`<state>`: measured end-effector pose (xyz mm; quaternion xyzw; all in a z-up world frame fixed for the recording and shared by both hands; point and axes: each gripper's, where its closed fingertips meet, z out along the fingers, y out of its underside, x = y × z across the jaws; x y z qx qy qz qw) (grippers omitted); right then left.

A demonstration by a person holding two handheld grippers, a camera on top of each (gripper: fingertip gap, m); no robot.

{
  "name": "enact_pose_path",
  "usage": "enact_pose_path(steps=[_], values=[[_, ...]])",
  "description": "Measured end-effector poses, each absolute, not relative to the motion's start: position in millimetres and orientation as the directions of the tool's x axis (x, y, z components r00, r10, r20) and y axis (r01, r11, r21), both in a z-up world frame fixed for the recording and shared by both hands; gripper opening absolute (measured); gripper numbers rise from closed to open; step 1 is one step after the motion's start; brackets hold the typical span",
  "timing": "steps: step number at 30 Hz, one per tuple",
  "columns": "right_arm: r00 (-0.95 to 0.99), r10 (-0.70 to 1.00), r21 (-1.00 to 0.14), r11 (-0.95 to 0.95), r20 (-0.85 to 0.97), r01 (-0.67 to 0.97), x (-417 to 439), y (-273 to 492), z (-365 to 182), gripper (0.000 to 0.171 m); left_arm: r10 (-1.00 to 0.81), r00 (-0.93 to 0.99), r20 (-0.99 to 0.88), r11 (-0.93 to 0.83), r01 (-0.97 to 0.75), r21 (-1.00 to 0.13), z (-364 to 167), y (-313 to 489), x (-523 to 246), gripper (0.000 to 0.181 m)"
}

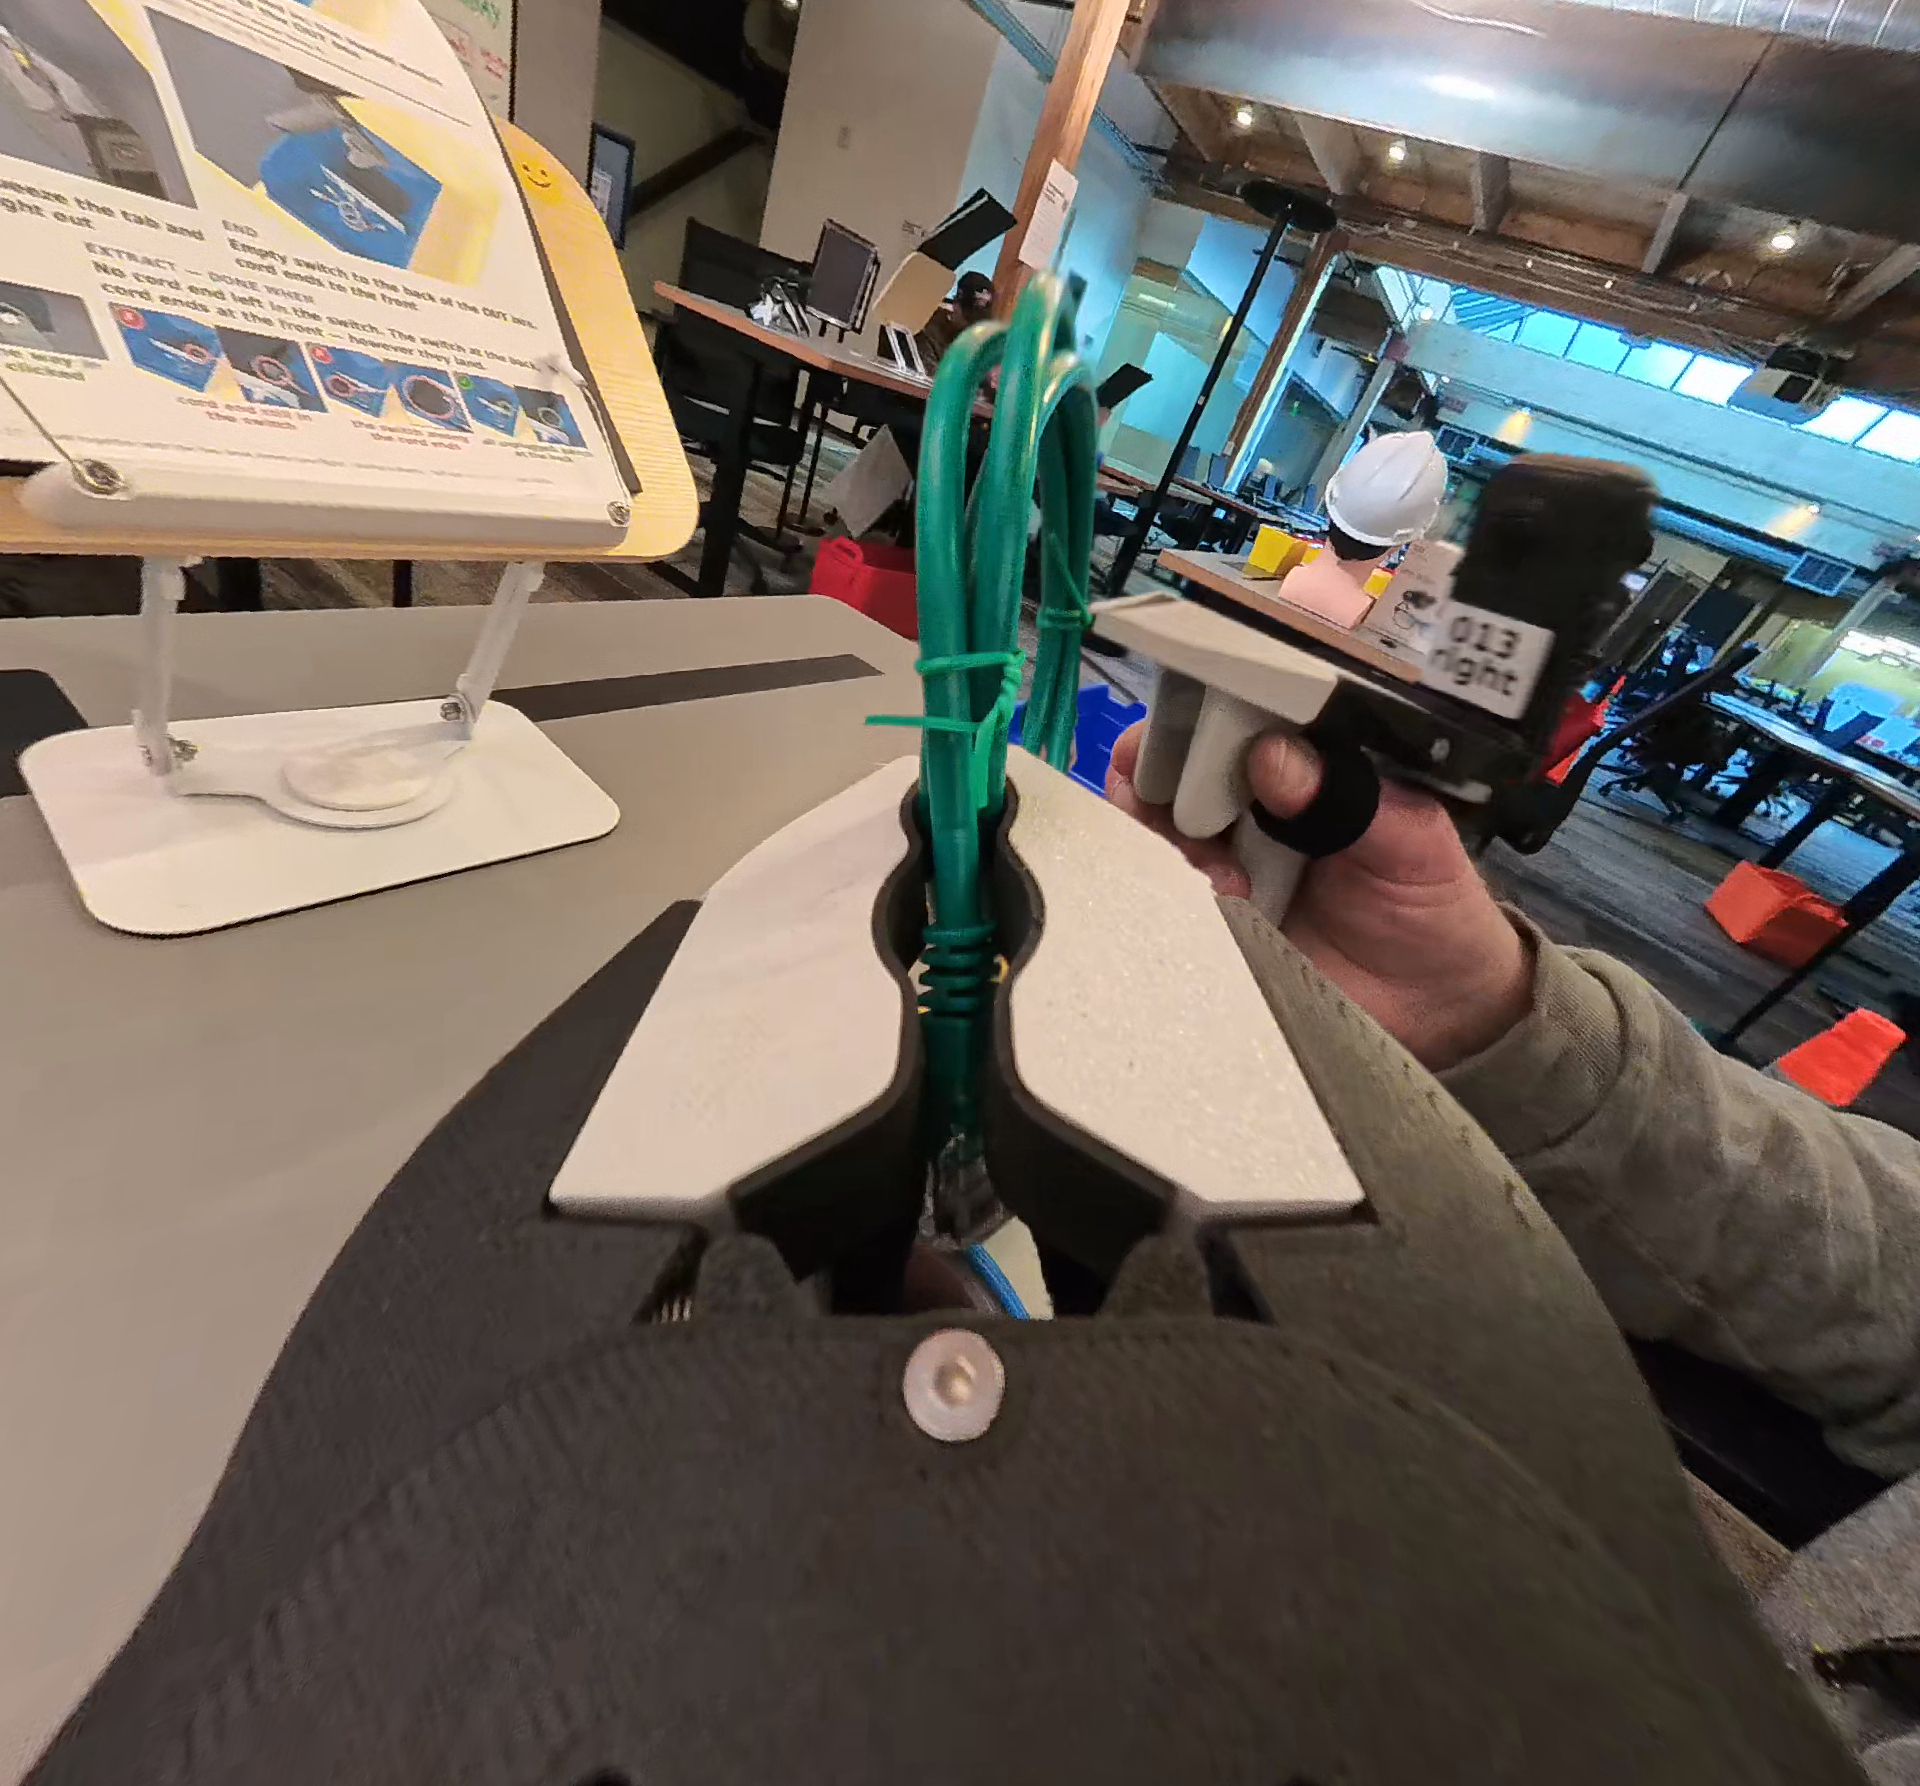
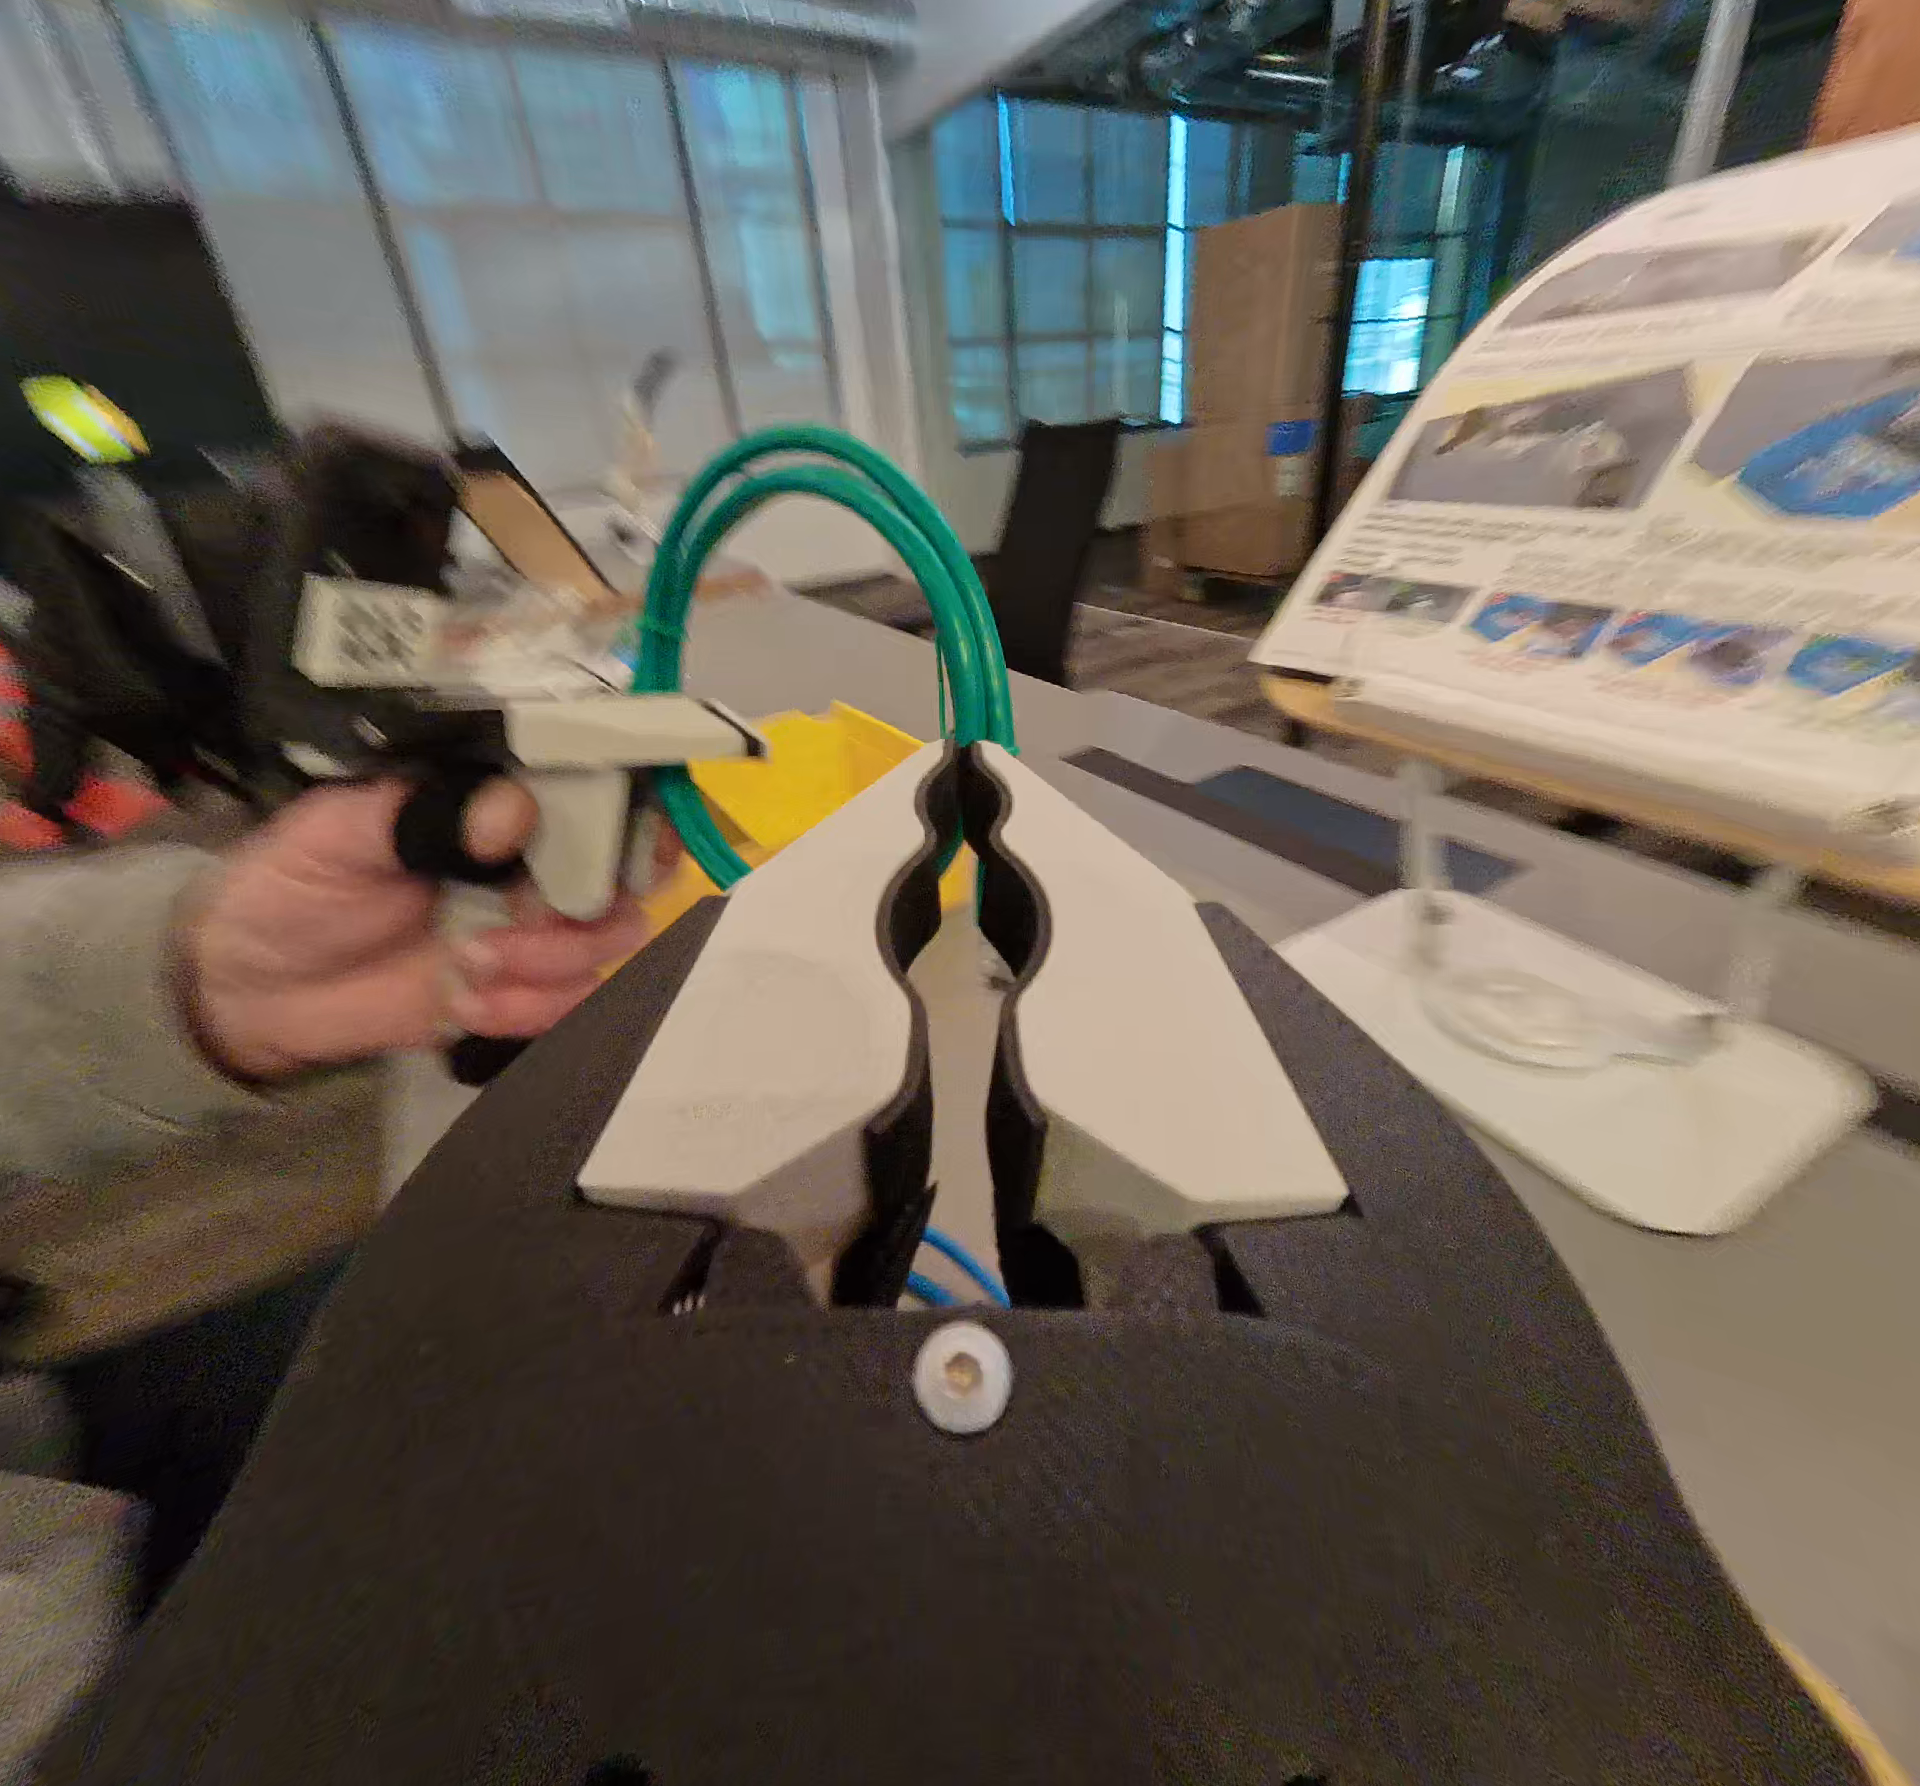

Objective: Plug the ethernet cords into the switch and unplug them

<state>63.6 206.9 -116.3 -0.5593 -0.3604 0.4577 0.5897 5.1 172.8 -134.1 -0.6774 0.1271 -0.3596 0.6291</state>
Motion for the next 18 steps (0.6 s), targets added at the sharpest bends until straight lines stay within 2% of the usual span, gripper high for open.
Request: enact_pose_path(steps=[4,6,7,9,13,18], values=[[0.489,0.815,-0.950,0.286,0.310,0.125,61.6,206.9,-116.5,0.002,-0.610,0.735,0.295,-0.148,0.261,-0.954,-130.5,171.9,4.8,0.006],[0.502,0.734,-0.889,0.385,0.457,0.247,57.8,205.5,-121.1,0.020,-0.597,0.759,0.261,-0.134,0.226,-0.965,-130.4,170.8,7.3,0.006],[0.513,0.698,-0.866,0.413,0.499,0.280,57.0,205.7,-122.1,0.022,-0.592,0.767,0.248,-0.127,0.215,-0.968,-130.1,170.0,8.7,0.006],[0.560,0.611,-0.828,0.434,0.560,0.355,60.9,213.8,-123.5,0.008,-0.586,0.780,0.219,-0.115,0.187,-0.976,-129.4,167.8,11.9,0.006],[0.570,0.547,-0.790,0.437,0.613,0.430,63.6,220.6,-125.6,0.012,-0.605,0.777,0.175,-0.095,0.148,-0.984,-127.8,158.4,27.9,0.006],[0.542,0.514,-0.747,0.456,0.665,0.484,62.4,221.7,-133.3,0.002,-0.633,0.756,0.166,-0.114,0.122,-0.986,-138.3,145.6,58.0,0.005]])
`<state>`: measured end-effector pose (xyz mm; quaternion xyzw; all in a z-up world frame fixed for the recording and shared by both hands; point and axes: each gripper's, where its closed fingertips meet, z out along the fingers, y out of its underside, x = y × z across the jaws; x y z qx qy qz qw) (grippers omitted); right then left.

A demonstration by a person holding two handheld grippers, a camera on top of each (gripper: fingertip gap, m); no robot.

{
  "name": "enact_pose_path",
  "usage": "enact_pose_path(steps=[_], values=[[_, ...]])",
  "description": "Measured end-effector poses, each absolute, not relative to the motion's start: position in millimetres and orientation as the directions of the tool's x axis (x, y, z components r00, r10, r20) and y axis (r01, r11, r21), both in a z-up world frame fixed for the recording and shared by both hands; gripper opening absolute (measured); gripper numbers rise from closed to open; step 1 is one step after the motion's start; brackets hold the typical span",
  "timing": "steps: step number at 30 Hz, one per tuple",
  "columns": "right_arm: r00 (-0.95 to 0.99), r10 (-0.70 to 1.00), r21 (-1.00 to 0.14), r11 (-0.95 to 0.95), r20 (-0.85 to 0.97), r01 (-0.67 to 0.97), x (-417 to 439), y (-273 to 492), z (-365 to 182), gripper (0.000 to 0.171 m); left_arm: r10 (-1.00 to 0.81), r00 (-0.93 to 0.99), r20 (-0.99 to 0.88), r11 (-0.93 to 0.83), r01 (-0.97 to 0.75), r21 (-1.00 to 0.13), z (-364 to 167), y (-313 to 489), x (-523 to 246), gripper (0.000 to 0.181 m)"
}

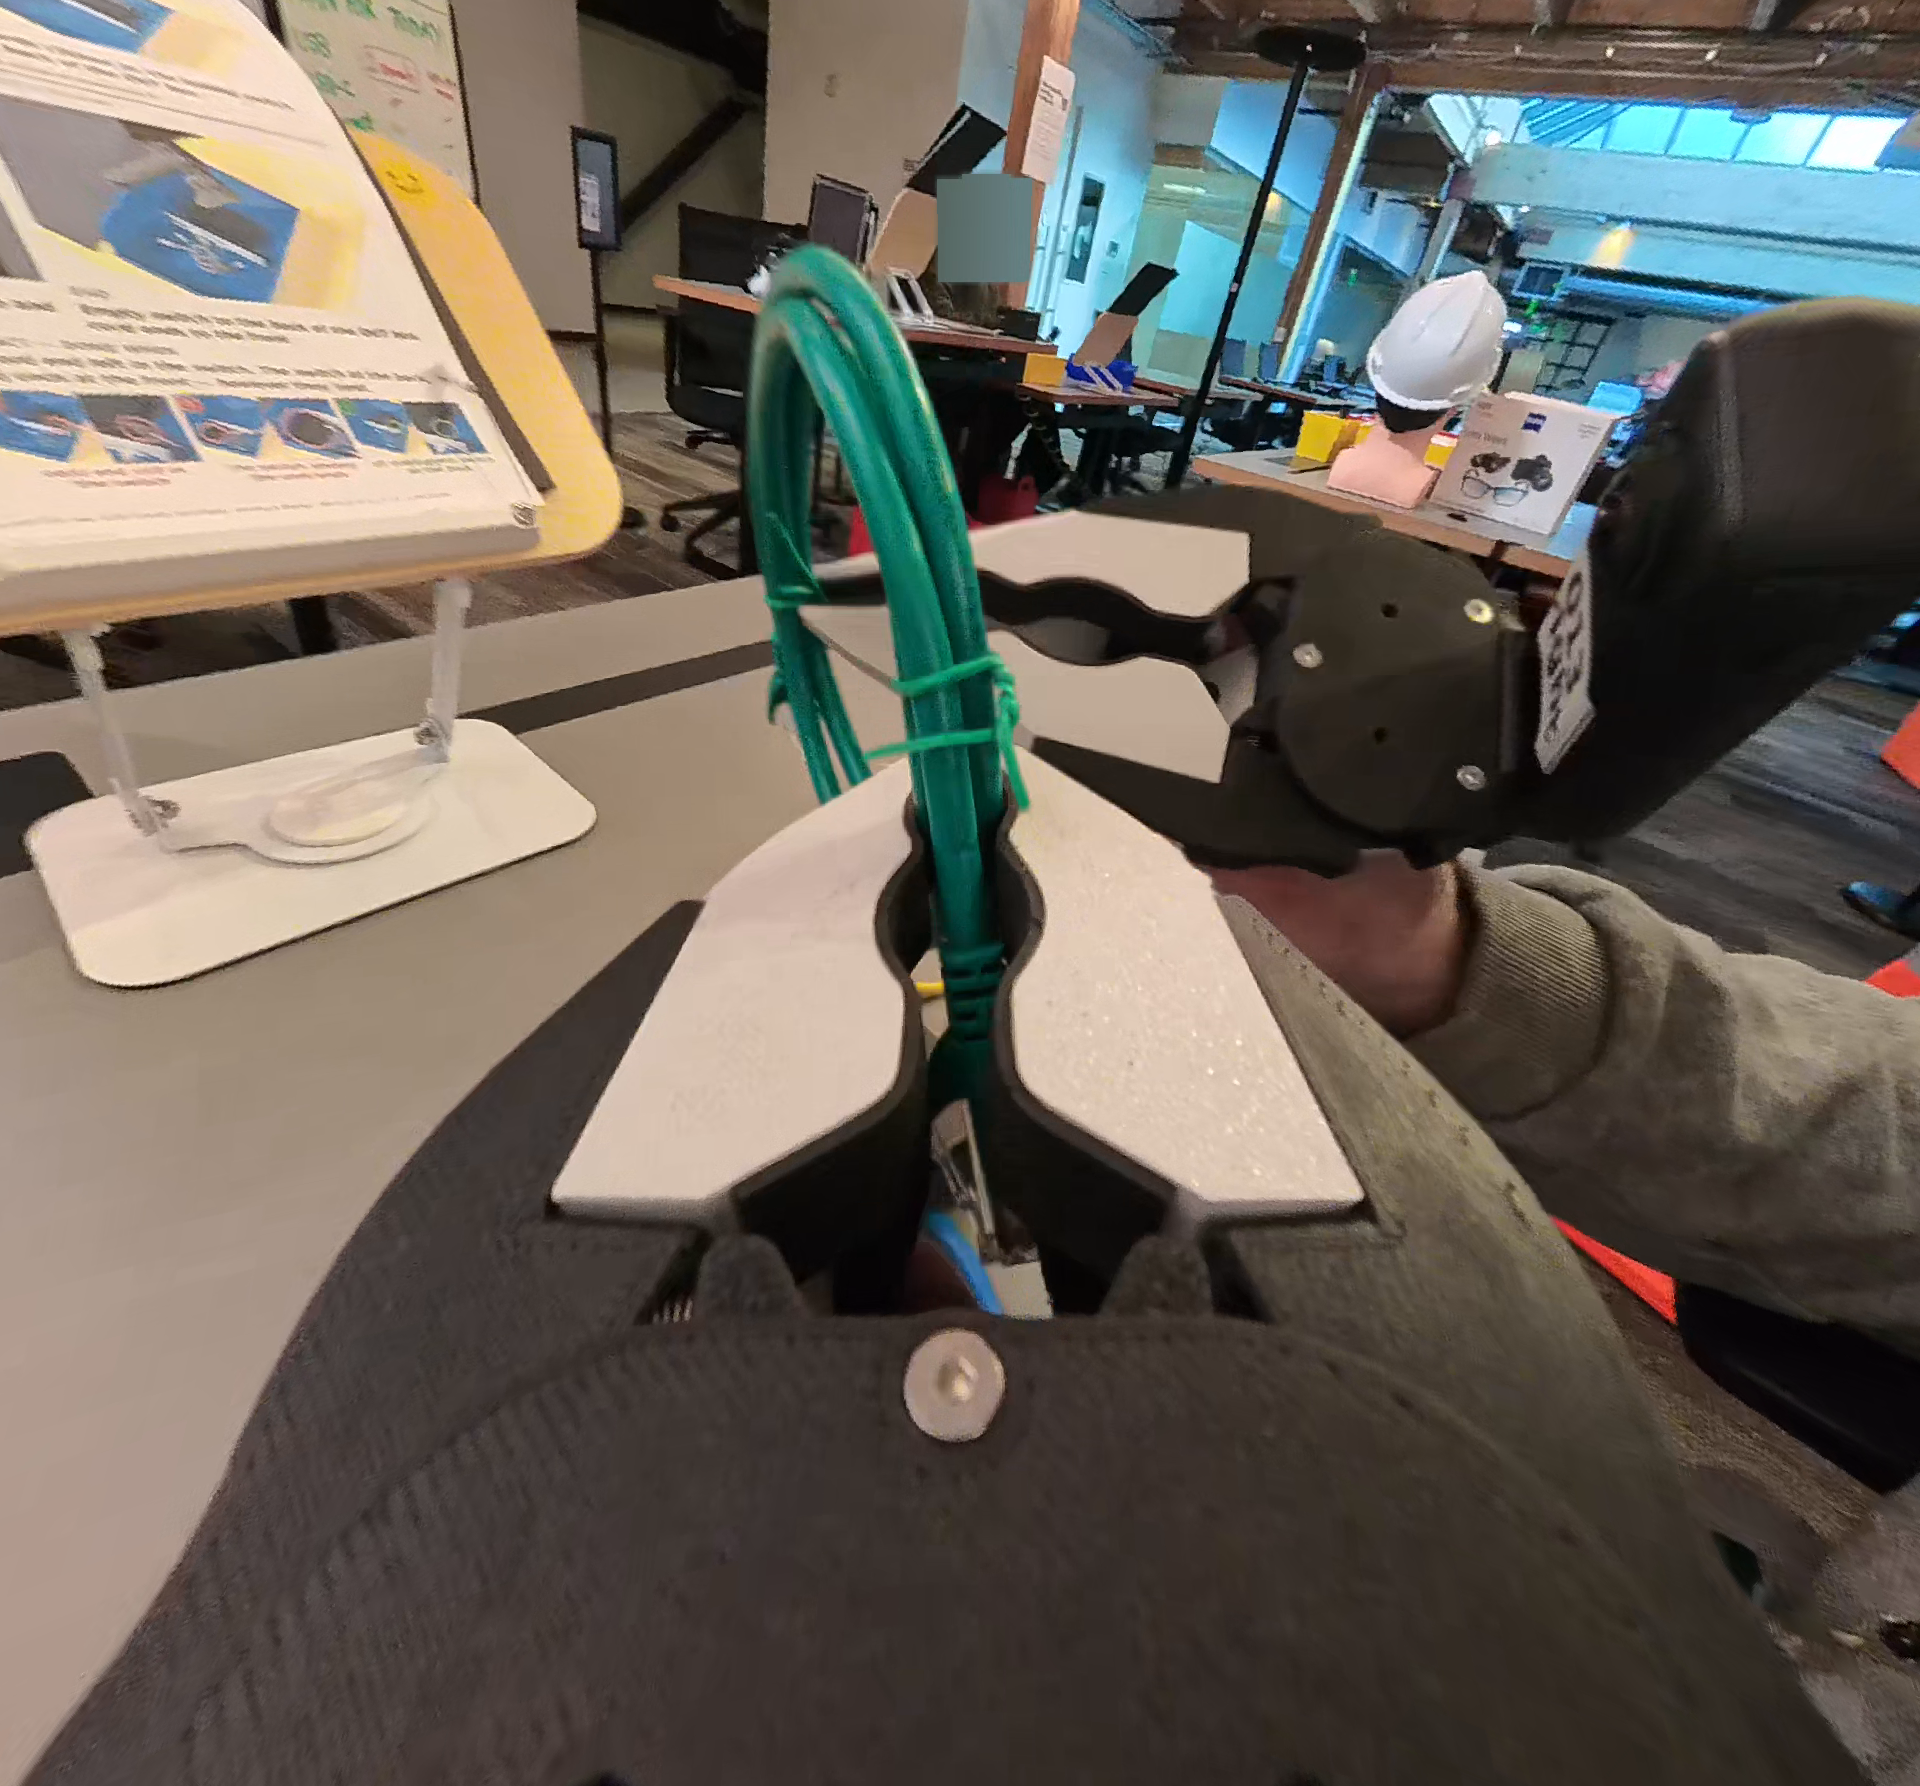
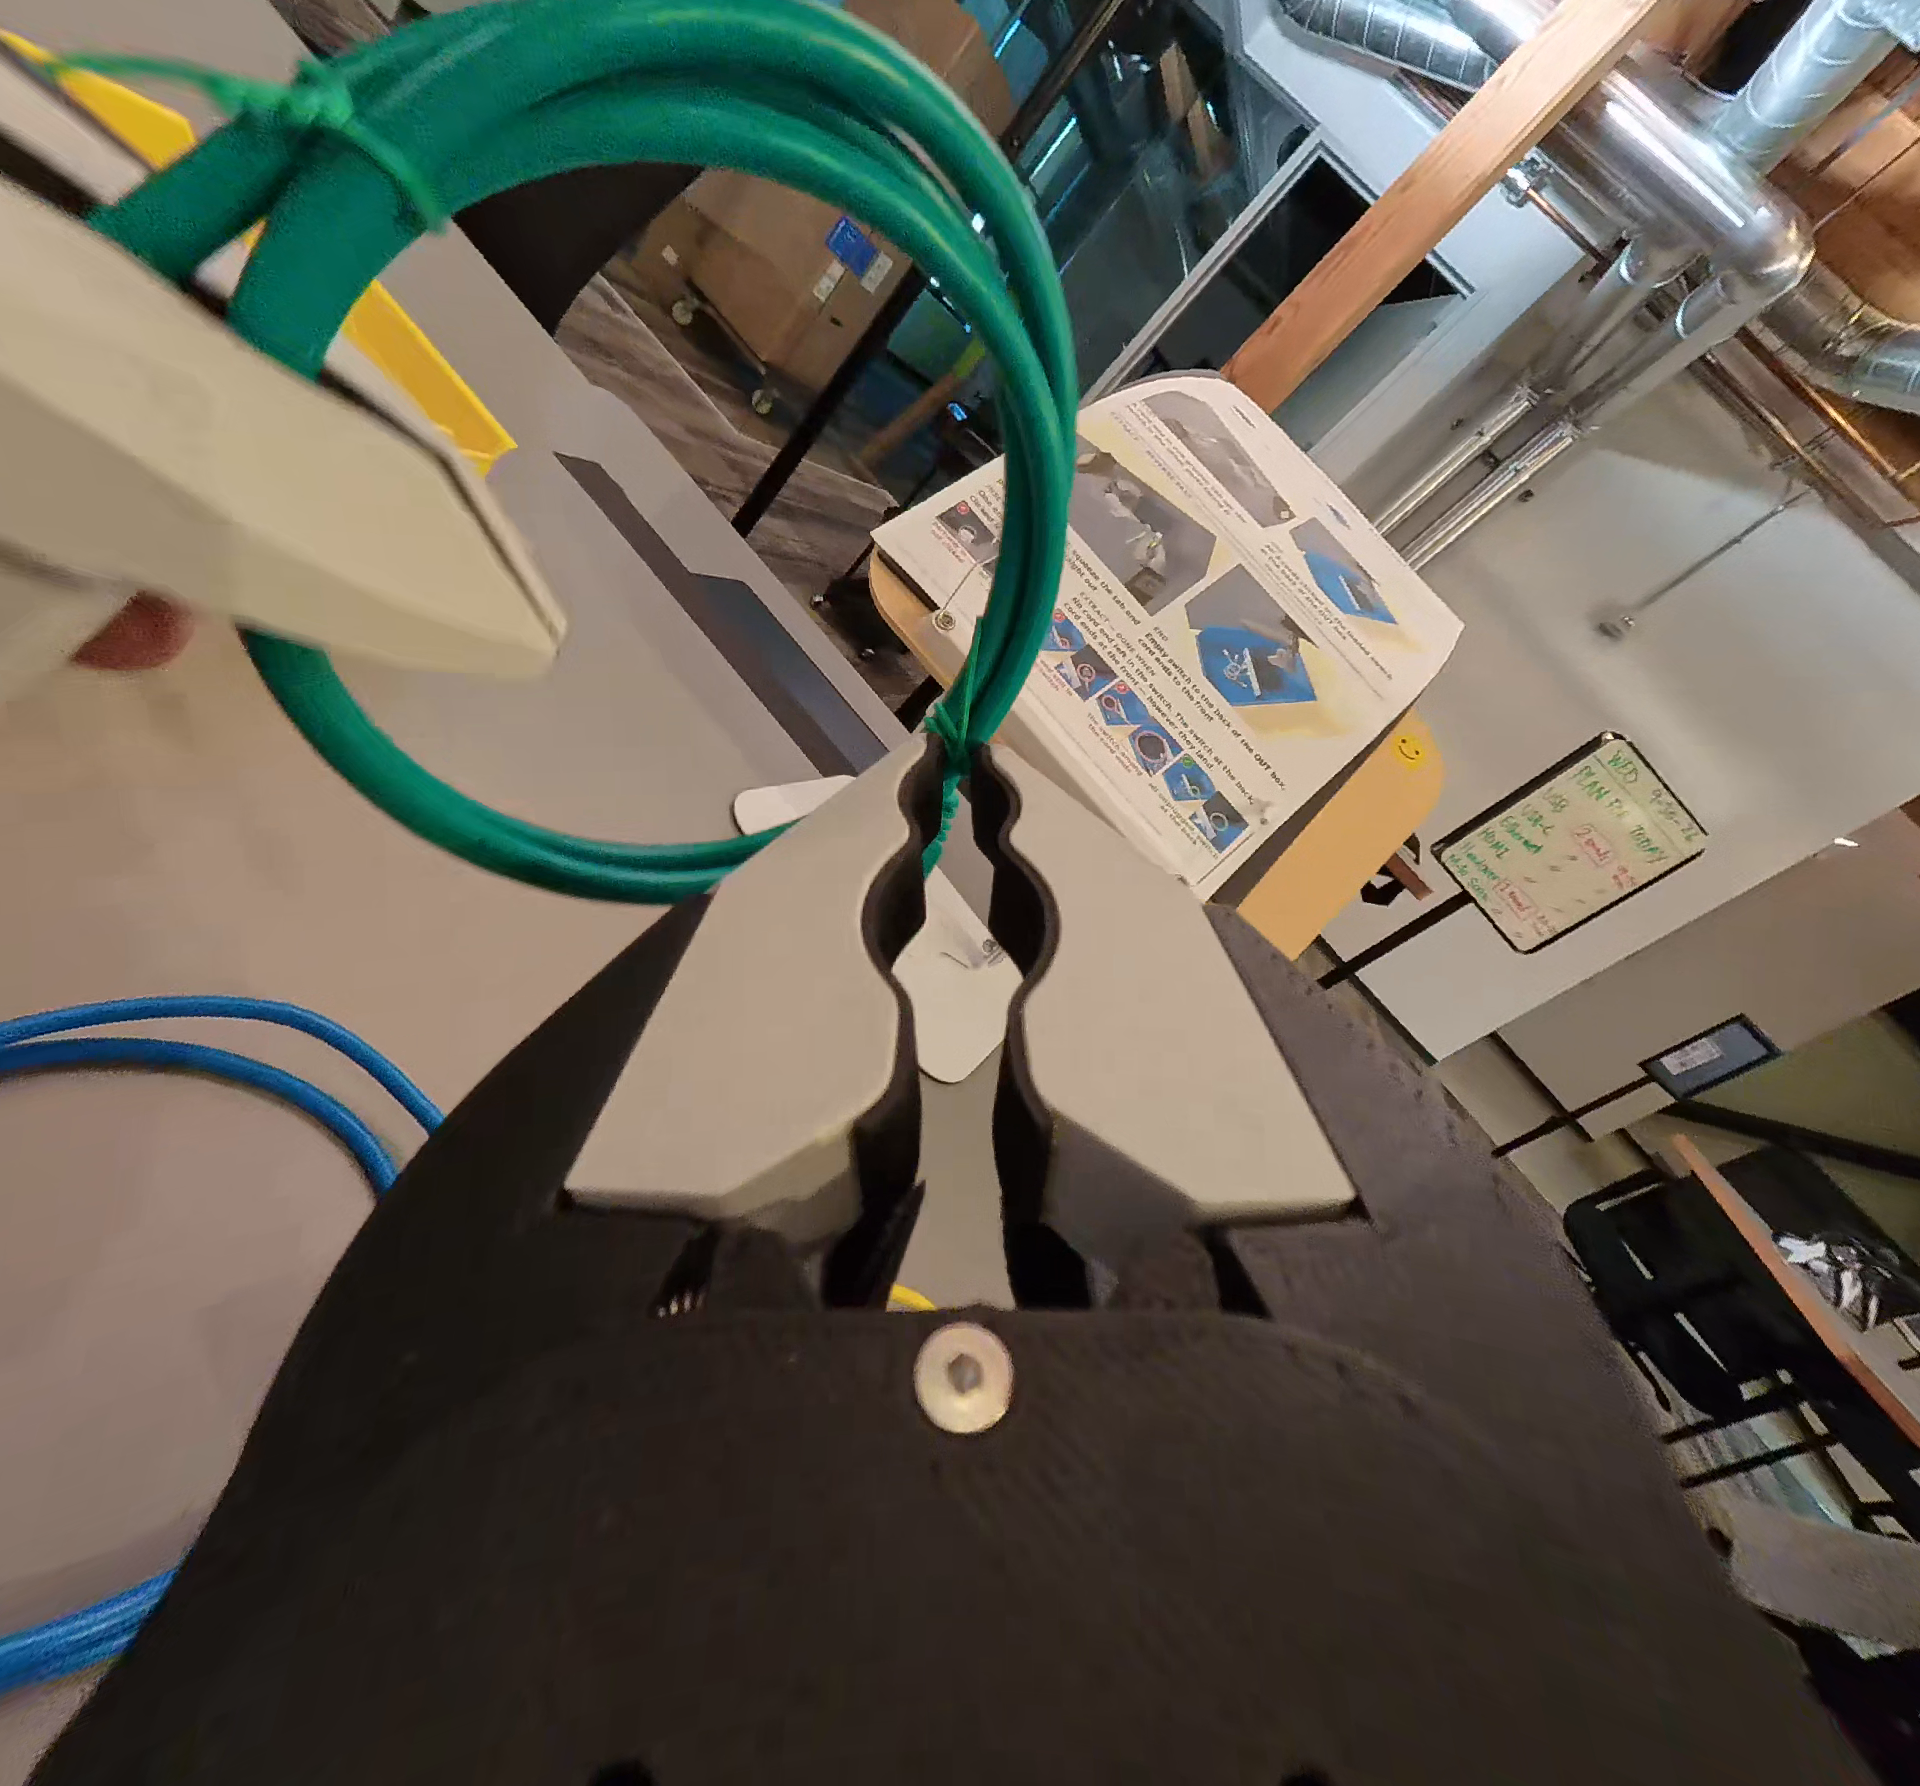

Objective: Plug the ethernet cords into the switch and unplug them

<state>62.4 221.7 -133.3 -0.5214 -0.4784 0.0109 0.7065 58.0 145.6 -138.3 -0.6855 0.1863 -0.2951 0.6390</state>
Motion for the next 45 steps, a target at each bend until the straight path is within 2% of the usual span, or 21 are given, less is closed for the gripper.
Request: enact_pose_path(steps=[4,6,10,13,15,18,22,30,34,37,40,43,45], values=[[0.524,0.547,-0.757,0.447,0.653,0.477,62.8,220.8,-133.7,0.001,-0.663,0.718,0.211,-0.160,0.139,-0.977,-145.6,140.5,71.7,0.005],[0.534,0.613,-0.812,0.411,0.583,0.414,62.6,219.7,-134.0,0.000,-0.669,0.710,0.218,-0.166,0.143,-0.976,-146.7,139.2,74.8,0.005],[0.546,0.770,-0.943,0.262,0.331,0.203,65.3,219.9,-128.2,0.000,-0.675,0.697,0.242,-0.176,0.166,-0.970,-146.1,139.2,76.2,0.005],[0.477,0.877,-0.998,0.062,0.052,-0.004,67.8,220.5,-124.0,0.000,-0.672,0.685,0.281,-0.191,0.206,-0.960,-145.8,141.4,71.7,0.005],[0.396,0.910,-0.989,-0.075,-0.121,-0.131,71.7,221.1,-119.8,0.000,-0.672,0.663,0.329,-0.220,0.245,-0.944,-147.8,144.0,69.1,0.005],[0.212,0.916,-0.917,-0.273,-0.341,-0.292,79.3,219.4,-108.3,0.000,-0.672,0.607,0.425,-0.265,0.338,-0.903,-147.8,149.1,60.4,0.005],[-0.006,0.893,-0.821,-0.416,-0.449,-0.391,82.9,210.9,-97.1,0.000,-0.674,0.565,0.476,-0.269,0.412,-0.871,-141.8,156.0,46.3,0.005],[-0.121,0.881,-0.800,-0.467,-0.457,-0.376,80.8,201.2,-95.0,0.000,-0.664,0.561,0.495,-0.252,0.456,-0.854,-136.2,166.3,25.2,0.004],[-0.084,0.903,-0.836,-0.422,-0.420,-0.352,80.9,203.3,-99.1,0.003,-0.685,0.646,0.336,-0.140,0.335,-0.932,-131.9,163.1,25.2,0.004],[0.016,0.952,-0.904,-0.284,-0.305,-0.320,87.3,204.9,-96.1,0.016,-0.678,0.690,0.251,-0.078,0.272,-0.959,-126.0,163.4,18.6,0.004],[0.171,0.984,-0.978,-0.023,-0.059,-0.208,87.5,201.1,-97.1,0.024,-0.693,0.703,0.157,-0.026,0.193,-0.981,-120.8,161.3,16.5,0.004],[0.296,0.927,-0.965,0.258,0.231,-0.053,82.5,195.2,-99.1,0.027,-0.709,0.703,0.054,0.005,0.081,-0.997,-119.7,157.9,21.4,0.004],[0.345,0.869,-0.929,0.369,0.356,0.031,79.8,193.5,-99.7,0.027,-0.714,0.700,0.003,0.030,0.034,-0.999,-116.3,154.5,23.7,0.004]])
